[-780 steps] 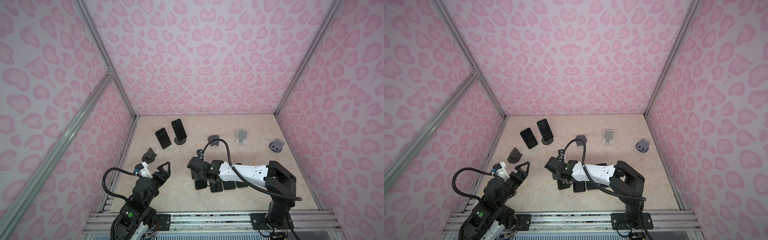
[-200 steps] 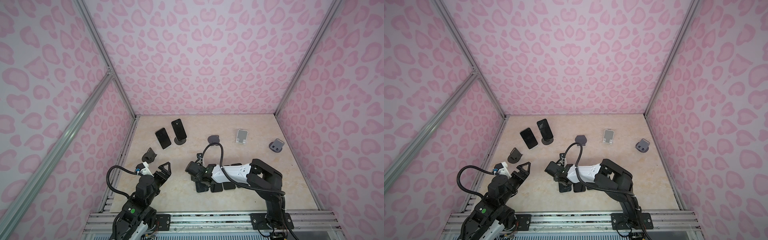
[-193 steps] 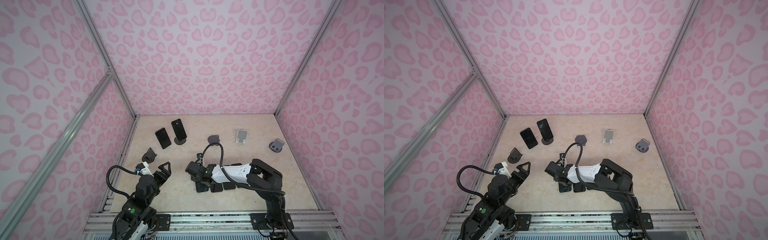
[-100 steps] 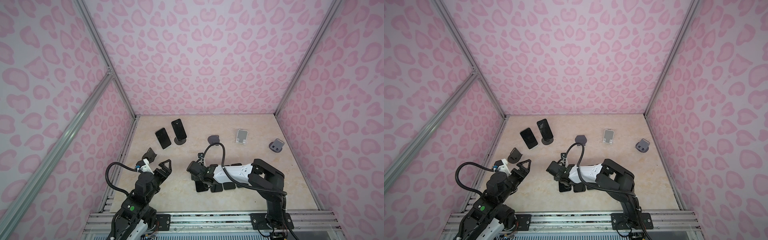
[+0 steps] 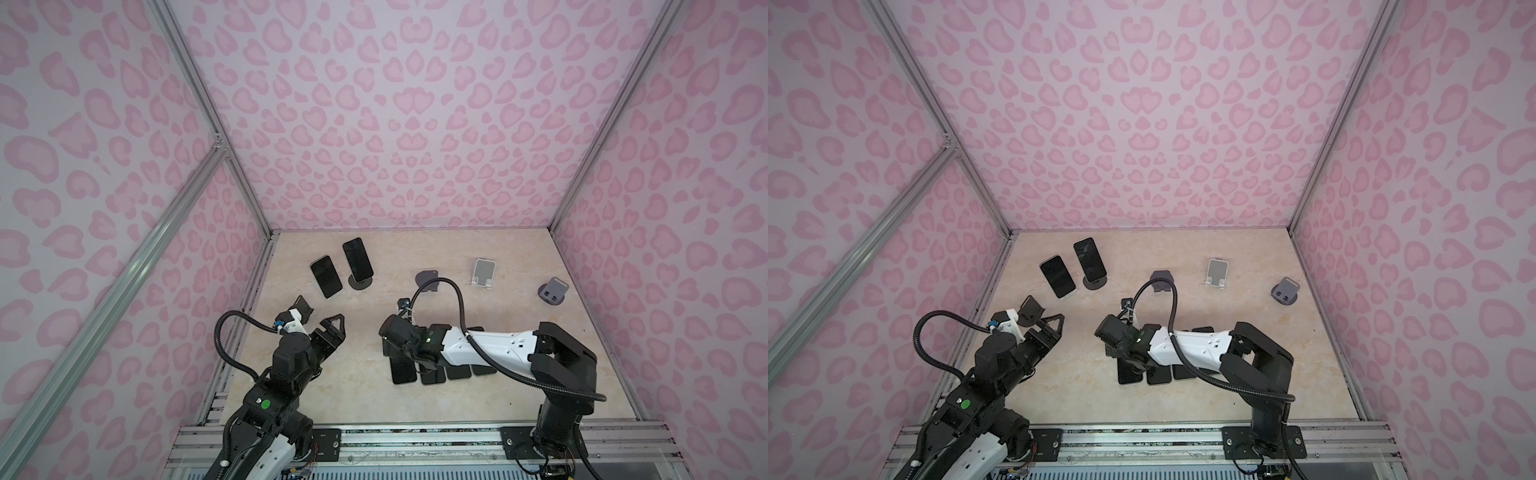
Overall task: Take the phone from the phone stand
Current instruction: 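Open the right gripper and swing it toward the stands while the left arm reaches forward, then lower the right gripper around the silver-edged phone on the dark round stand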
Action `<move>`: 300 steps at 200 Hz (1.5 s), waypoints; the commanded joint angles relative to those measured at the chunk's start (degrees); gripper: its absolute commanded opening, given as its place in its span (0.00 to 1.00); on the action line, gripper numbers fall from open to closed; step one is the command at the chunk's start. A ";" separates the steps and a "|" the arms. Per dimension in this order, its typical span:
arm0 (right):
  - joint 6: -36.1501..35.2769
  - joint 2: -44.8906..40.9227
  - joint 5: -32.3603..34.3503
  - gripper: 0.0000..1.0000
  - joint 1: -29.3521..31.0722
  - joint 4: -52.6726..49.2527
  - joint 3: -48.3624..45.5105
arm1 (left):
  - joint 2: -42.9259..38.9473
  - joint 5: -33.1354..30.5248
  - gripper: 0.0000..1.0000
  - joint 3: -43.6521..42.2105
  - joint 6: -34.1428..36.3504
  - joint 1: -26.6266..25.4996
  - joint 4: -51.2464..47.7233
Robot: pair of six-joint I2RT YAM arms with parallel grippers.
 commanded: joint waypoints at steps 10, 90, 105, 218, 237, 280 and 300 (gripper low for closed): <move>-6.88 -6.23 2.64 0.89 -0.29 1.60 -3.53 | 7.96 -8.48 0.88 7.65 5.68 0.02 -2.62; -19.12 -19.68 -0.62 0.93 -6.00 3.48 -12.14 | 34.07 -26.35 1.00 28.10 6.34 0.02 -9.81; -21.18 -21.74 -3.21 0.95 -8.24 7.44 -14.33 | 35.85 -25.14 0.98 30.35 7.59 0.01 -10.13; -36.40 3.41 -13.30 0.98 -14.41 17.03 14.39 | 19.34 -9.17 0.98 18.81 11.29 0.10 -8.76; -39.11 8.74 -15.13 0.98 -15.08 15.96 20.95 | 16.97 -9.24 0.98 17.28 11.63 0.68 -10.84; -40.70 19.45 -17.59 0.98 -16.76 15.27 32.04 | 13.64 -4.37 0.97 15.38 12.76 6.34 -13.35; -40.86 24.08 -18.83 0.98 -17.57 13.99 37.56 | 12.20 -1.76 0.97 14.18 13.29 8.63 -13.55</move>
